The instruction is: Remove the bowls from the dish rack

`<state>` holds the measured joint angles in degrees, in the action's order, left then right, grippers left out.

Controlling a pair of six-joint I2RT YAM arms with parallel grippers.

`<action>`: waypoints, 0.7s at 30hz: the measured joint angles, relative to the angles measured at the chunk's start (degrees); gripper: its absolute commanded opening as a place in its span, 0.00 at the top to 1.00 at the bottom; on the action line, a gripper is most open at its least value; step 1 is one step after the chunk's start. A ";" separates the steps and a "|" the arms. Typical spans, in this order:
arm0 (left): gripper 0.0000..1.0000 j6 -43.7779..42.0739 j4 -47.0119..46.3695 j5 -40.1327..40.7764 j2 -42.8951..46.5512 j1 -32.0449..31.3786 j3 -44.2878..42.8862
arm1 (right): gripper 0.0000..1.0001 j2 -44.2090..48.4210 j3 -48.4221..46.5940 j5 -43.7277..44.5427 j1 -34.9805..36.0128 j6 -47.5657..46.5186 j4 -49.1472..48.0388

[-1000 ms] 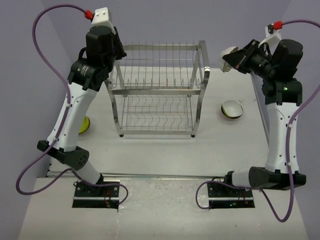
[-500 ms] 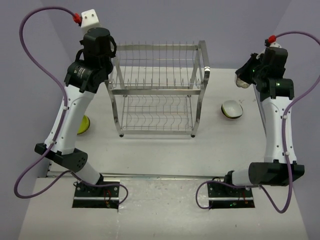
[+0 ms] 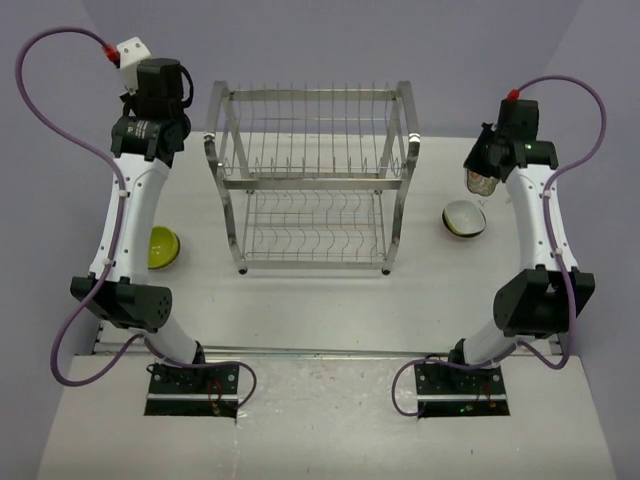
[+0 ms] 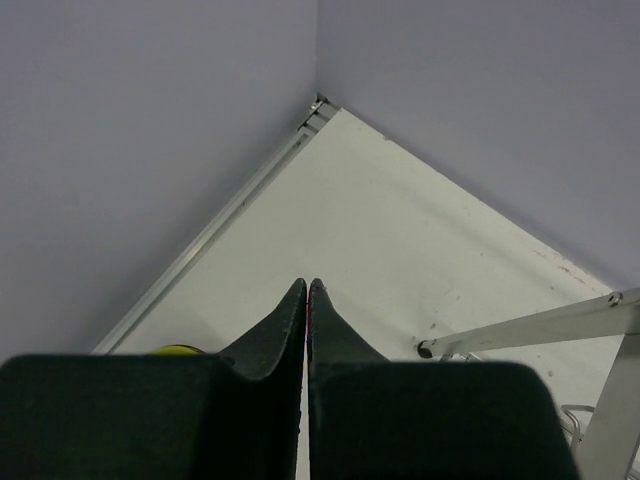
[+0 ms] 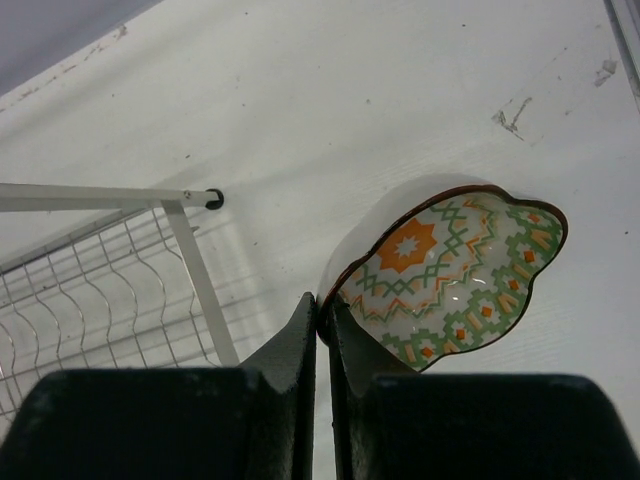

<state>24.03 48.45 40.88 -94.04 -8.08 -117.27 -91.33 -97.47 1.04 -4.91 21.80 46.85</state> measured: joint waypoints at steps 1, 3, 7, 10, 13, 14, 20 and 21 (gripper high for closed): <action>1.00 0.39 0.00 -0.46 -0.55 0.28 0.00 | 1.00 -0.57 0.00 0.00 0.00 -0.02 0.02; 1.00 0.52 -0.15 -1.42 -1.55 0.46 0.04 | 1.00 -1.62 0.00 0.00 0.00 -0.09 0.17; 1.00 0.72 -1.57 -3.26 -2.12 0.85 2.95 | 1.00 -3.58 1.27 0.09 0.00 -0.26 0.28; 1.00 0.85 -2.62 -4.98 -2.12 2.10 5.99 | 1.00 -5.14 2.60 0.81 0.00 -0.28 0.72; 1.00 0.90 -3.37 -6.51 -2.16 3.93 8.22 | 1.00 -6.91 3.63 1.09 0.00 -0.44 0.83; 1.00 0.90 -3.80 -7.04 -2.16 4.55 8.85 | 1.00 -7.37 4.13 1.14 0.00 -0.48 0.79; 1.00 0.90 -5.51 -9.11 -2.19 7.02 11.15 | 1.00 -9.94 4.72 1.49 0.00 -0.81 1.62; 1.00 0.90 -5.81 -9.40 -2.19 7.28 11.32 | 1.00 -10.32 4.70 1.49 0.00 -0.85 1.66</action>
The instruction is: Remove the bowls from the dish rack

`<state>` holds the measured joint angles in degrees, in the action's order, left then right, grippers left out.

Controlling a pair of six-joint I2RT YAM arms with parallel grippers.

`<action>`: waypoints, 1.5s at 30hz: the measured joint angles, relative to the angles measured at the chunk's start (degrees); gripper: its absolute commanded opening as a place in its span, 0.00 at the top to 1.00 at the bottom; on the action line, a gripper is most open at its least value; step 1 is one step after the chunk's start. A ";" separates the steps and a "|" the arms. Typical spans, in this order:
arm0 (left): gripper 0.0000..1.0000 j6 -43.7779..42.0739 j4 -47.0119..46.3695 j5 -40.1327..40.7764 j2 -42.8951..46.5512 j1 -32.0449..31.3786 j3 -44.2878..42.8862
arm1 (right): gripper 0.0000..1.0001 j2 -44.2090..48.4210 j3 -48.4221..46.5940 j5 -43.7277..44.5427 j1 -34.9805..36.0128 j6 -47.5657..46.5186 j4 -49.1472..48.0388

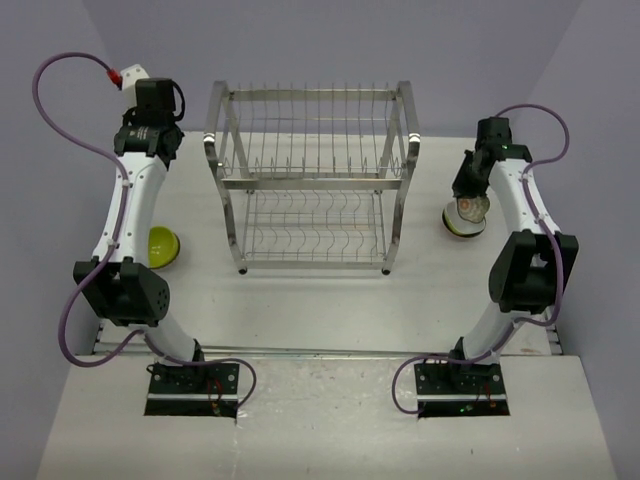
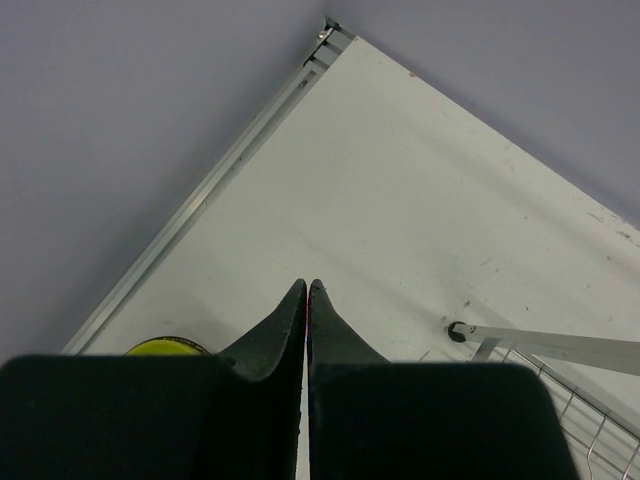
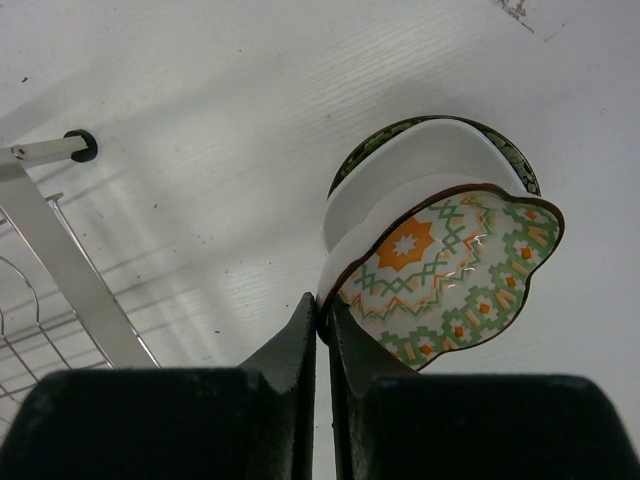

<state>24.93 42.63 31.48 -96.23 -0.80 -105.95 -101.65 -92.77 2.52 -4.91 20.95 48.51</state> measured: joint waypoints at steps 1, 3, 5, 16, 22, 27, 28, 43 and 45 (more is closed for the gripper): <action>1.00 0.00 -0.26 -0.17 0.00 0.13 0.24 | 1.00 -0.37 0.02 0.07 0.00 -0.02 0.00; 1.00 -0.02 -0.90 -0.52 0.00 0.31 0.79 | 1.00 -0.94 0.00 0.17 0.00 -0.04 0.07; 1.00 -0.02 -1.62 -1.01 0.00 0.48 1.66 | 1.00 -1.31 0.02 0.57 0.00 -0.07 0.07; 1.00 -0.02 -4.44 -4.09 0.13 3.26 8.26 | 1.00 -4.17 0.02 1.29 0.00 -0.50 0.00; 1.00 -0.02 -5.31 -5.40 0.59 3.26 11.30 | 1.00 -6.78 0.02 1.51 0.00 -0.50 0.17; 1.00 -0.04 -5.88 -6.16 1.90 3.26 13.53 | 1.00 -7.19 0.02 1.51 0.00 -0.50 0.11; 1.00 -0.04 -6.03 -6.29 2.19 3.26 13.90 | 1.00 -7.45 0.00 1.51 0.00 -0.50 0.13; 1.00 -0.48 -6.54 -7.56 3.69 3.26 14.88 | 0.73 -9.22 -0.35 1.27 0.00 -0.52 0.00; 1.00 -0.48 -6.54 -7.63 3.69 3.26 14.88 | 0.69 -9.22 -0.66 1.18 0.02 -0.57 0.13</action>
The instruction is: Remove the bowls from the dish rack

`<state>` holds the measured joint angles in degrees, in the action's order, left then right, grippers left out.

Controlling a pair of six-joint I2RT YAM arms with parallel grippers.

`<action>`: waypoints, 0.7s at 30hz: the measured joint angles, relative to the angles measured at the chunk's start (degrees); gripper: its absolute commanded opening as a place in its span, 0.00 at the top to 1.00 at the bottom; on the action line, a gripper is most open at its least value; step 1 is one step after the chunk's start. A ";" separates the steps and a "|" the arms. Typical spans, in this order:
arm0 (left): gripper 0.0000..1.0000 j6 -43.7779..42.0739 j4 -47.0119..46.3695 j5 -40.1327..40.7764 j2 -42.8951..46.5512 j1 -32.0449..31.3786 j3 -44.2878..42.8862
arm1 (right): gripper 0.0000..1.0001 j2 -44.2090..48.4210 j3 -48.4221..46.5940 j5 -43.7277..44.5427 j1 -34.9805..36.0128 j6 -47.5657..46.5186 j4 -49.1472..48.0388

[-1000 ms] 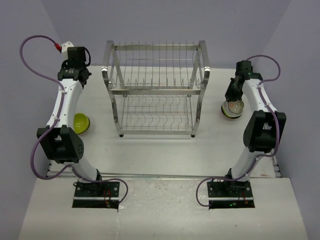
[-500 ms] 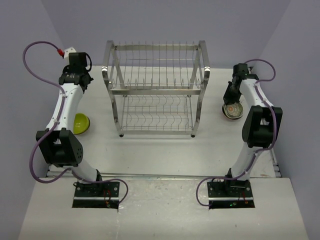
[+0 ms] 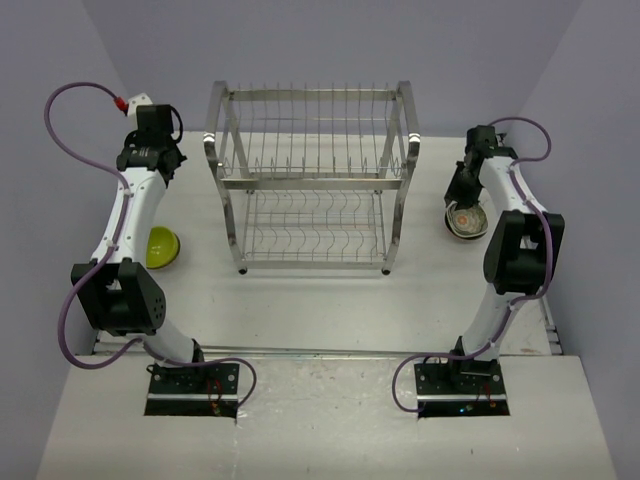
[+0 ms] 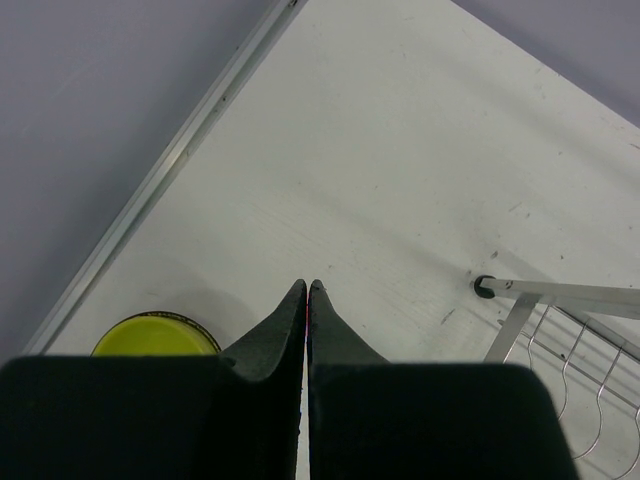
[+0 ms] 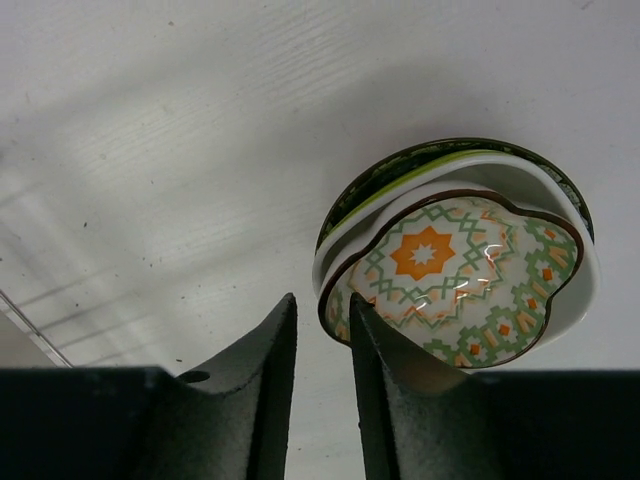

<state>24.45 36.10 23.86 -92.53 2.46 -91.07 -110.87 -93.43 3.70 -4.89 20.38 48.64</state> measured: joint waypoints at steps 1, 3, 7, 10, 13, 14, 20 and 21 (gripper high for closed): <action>1.00 -0.02 -0.02 -0.02 0.00 0.00 0.00 | 0.67 0.00 -0.31 -0.02 0.00 0.04 0.04; 1.00 -0.02 0.00 -0.09 0.00 0.00 0.02 | 0.65 0.04 -0.79 -0.11 0.00 0.07 0.07; 1.00 -0.04 -0.37 -0.09 0.44 0.00 0.83 | 0.59 0.33 -1.62 -0.13 0.00 0.09 0.24; 1.00 -0.09 -0.72 -0.13 1.09 0.00 2.34 | 0.57 1.25 -2.21 -0.17 0.15 0.15 0.90; 1.00 -0.24 -0.98 -0.31 1.90 0.02 4.22 | 0.55 3.34 -2.23 -0.17 0.76 0.37 1.42; 1.00 -0.26 -0.94 -0.44 2.27 0.02 4.94 | 0.53 4.15 -2.23 -0.20 1.16 0.46 1.46; 1.00 -1.49 -1.09 -2.01 4.74 0.04 8.41 | 0.39 10.19 -1.31 -1.75 4.15 1.01 1.29; 1.00 -1.57 -1.11 -2.54 5.18 0.04 8.90 | 0.36 11.56 -0.50 -1.88 4.72 1.11 1.20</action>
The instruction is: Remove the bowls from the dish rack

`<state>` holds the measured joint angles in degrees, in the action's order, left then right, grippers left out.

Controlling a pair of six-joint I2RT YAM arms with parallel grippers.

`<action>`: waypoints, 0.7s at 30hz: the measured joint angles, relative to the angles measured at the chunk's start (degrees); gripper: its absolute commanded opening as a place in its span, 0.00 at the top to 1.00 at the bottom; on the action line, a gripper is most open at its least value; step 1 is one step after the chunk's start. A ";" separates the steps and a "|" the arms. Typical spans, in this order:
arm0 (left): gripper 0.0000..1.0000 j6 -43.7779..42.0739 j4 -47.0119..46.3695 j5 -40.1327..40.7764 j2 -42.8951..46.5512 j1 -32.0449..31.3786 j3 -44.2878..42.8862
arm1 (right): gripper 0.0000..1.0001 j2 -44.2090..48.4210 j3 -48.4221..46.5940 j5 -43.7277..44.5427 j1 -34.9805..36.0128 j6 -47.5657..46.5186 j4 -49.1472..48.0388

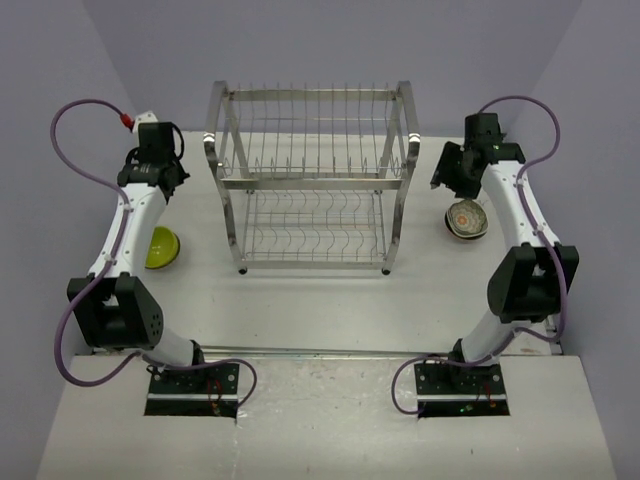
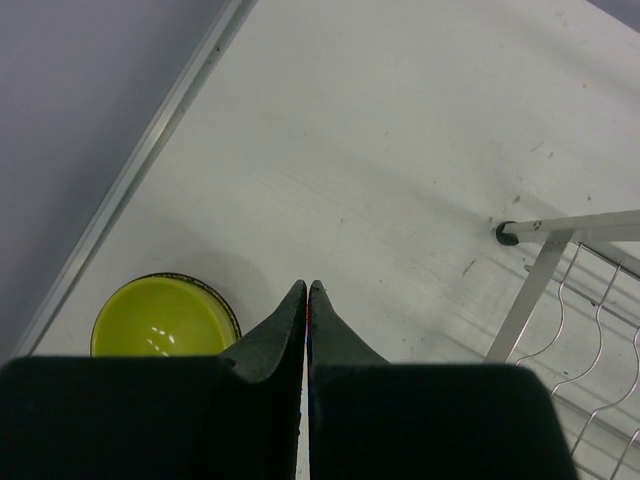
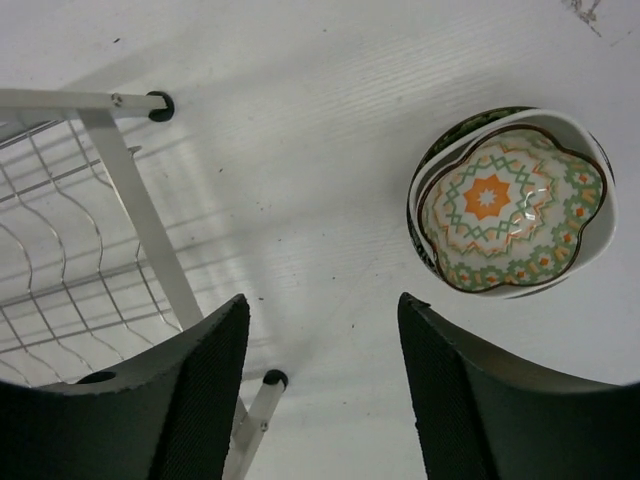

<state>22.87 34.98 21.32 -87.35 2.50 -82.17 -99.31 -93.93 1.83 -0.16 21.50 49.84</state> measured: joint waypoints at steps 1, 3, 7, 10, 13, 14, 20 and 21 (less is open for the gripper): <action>1.00 -0.04 -0.09 -0.52 0.37 0.00 0.42 | 0.34 1.25 0.70 -0.09 0.57 0.11 0.04; 1.00 -0.17 -0.15 -2.08 1.01 0.00 1.22 | 0.31 3.43 1.57 -0.26 1.70 0.17 0.20; 0.75 -1.01 -0.31 -6.43 1.92 0.00 2.97 | 0.25 6.19 1.75 -0.94 4.15 0.33 0.26; 0.54 -1.84 -0.79 -10.54 2.99 0.00 4.74 | 0.18 8.74 3.54 -2.80 5.42 0.39 -0.17; 0.49 -2.10 -1.38 -13.42 4.46 0.00 6.45 | 0.06 12.48 7.34 -4.50 6.43 0.48 -0.96; 0.47 -2.25 -1.49 -14.03 4.90 0.00 6.80 | 0.04 13.68 8.41 -4.83 6.69 0.37 -1.05; 0.00 -3.10 -2.29 -16.46 7.32 0.00 7.87 | 0.01 21.31 13.94 -6.16 10.14 -0.44 -2.89; 0.00 -3.10 -2.36 -16.59 7.67 0.00 8.11 | 0.01 22.62 15.08 -6.14 10.54 -0.63 -3.32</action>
<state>19.77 32.62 4.73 -79.68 2.50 -74.06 -76.69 -78.85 -4.32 10.37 20.86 46.52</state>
